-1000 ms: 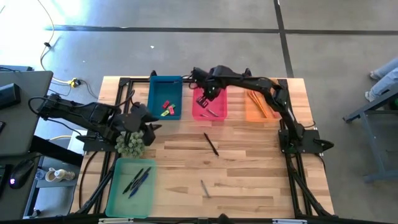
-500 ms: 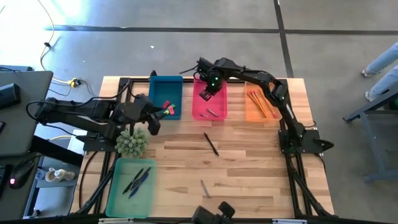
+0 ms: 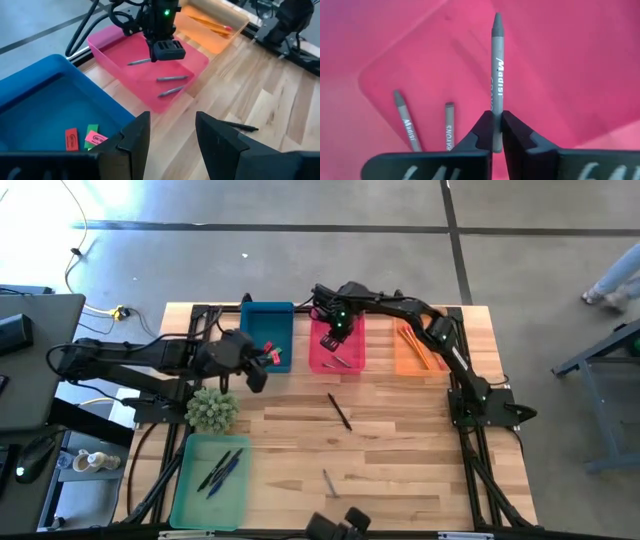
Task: Sort crayons/erasers/pens/pencils in bins
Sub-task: Put the top gray crayon into the transparent red bin, then put the black pen into the transparent blue bin
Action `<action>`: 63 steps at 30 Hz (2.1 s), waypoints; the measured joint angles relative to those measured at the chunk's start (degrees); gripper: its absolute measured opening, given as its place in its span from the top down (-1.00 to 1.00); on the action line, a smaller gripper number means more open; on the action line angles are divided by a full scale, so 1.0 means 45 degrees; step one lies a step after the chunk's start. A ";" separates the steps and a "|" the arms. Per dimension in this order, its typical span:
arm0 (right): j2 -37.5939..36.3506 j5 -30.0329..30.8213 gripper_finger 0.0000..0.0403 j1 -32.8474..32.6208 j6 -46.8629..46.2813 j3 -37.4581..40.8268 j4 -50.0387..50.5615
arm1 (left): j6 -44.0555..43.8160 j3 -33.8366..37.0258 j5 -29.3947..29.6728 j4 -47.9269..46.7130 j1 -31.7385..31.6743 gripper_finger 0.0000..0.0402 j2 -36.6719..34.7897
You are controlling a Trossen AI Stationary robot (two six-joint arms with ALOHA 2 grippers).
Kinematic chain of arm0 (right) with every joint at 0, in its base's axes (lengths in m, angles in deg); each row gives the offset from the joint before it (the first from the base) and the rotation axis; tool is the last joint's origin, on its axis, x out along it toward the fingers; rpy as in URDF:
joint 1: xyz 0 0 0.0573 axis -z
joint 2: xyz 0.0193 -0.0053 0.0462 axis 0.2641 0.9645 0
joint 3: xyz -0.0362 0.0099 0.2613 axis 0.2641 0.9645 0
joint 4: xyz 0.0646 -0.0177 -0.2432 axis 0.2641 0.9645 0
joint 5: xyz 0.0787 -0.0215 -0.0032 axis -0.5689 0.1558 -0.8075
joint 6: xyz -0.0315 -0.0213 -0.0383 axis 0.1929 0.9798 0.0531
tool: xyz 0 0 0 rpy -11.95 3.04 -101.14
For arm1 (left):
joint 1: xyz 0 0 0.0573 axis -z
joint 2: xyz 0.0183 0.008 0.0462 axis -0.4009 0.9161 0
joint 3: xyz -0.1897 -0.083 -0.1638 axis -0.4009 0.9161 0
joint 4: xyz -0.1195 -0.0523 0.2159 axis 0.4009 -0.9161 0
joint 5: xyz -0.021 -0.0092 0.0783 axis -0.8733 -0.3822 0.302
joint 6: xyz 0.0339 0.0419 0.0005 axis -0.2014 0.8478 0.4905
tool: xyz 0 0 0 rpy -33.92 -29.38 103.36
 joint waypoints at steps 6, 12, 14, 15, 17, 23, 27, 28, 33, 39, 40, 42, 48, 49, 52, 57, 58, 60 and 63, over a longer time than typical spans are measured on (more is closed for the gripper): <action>0.0007 0.0138 0.72 -0.0222 0.0515 0.0000 -0.0117 | 0.0000 0.0000 -0.0004 -0.0024 0.0005 0.28 0.0463; -0.0063 0.0617 0.39 -0.0159 0.0424 0.0000 -0.0019 | 0.0001 0.0000 -0.0094 -0.0028 0.0005 0.27 0.0736; -0.0254 0.0612 0.34 -0.0057 0.0422 0.0000 0.0250 | 0.0005 0.0000 -0.0316 -0.0030 0.0005 0.25 0.0741; -0.0393 0.0611 0.32 -0.0031 0.0433 0.0000 0.0405 | 0.0010 0.0000 -0.0373 -0.0030 0.0005 0.23 0.0741; -0.0733 0.0607 0.31 0.0033 0.0593 0.0000 0.0789 | 0.0206 0.0000 -0.0453 -0.0030 0.0005 0.16 0.0741; -0.1931 0.0580 0.32 -0.0188 0.0692 0.0000 0.1716 | 0.0368 0.0000 -0.0334 -0.0041 0.0005 -0.08 0.0698; -0.2597 0.0578 0.32 -0.0610 0.0396 0.0000 0.2012 | 0.0336 -0.0004 -0.0646 -0.0098 -0.0004 -0.17 0.0687; -0.2732 0.0582 0.32 -0.0759 0.0358 0.0000 0.2062 | 0.0330 -0.0047 -0.0877 -0.0244 -0.0005 -0.18 0.0655; -0.2990 0.0608 0.32 -0.1621 0.0339 0.0000 0.2262 | 0.0335 -0.0482 -0.1485 -0.1794 -0.0005 -0.15 0.0562; -0.2990 0.0890 0.32 -0.2774 0.0329 0.0000 0.2381 | 0.0335 -0.0792 -0.2991 -0.3490 0.0000 -0.12 0.0497; -0.2990 0.1033 0.32 -0.2970 0.0223 0.0000 0.2392 | 0.0335 -0.0800 -0.3235 -0.3705 0.0000 -0.12 0.0483; -0.2990 0.1140 0.32 -0.3313 -0.0019 0.0000 0.2499 | 0.0335 -0.0811 -0.3721 -0.4107 0.0028 -0.12 0.0479; -0.2990 0.1117 0.32 -0.4218 -0.1062 0.0000 0.2551 | 0.0332 -0.0811 -0.4595 -0.4697 0.0535 -0.12 0.0474; -0.2990 0.1117 0.32 -0.4368 -0.1267 0.0000 0.2551 | 0.0333 -0.0811 -0.4595 -0.4710 0.0677 -0.12 0.0474; -0.2990 0.1146 0.32 -0.4862 -0.1754 0.0000 0.2538 | 0.0427 -0.0811 -0.4605 -0.4712 0.1125 -0.12 0.0474; -0.2990 0.1924 0.32 -0.5675 -0.2563 0.0000 0.2469 | 0.0423 -0.0811 -0.4609 -0.4846 0.2010 -0.12 0.0474; -0.2990 0.2112 0.32 -0.5799 -0.2688 0.0000 0.2472 | 0.0373 -0.0811 -0.4605 -0.4902 0.2191 -0.12 0.0474; -0.3005 0.2471 0.32 -0.6038 -0.2999 0.0152 0.2388 | 0.0323 -0.0811 -0.4607 -0.5047 0.2525 -0.12 0.0474; -0.3014 0.2779 0.32 -0.6315 -0.3678 0.0788 0.2647 | 0.0314 -0.0811 -0.4608 -0.5238 0.2968 -0.12 0.0474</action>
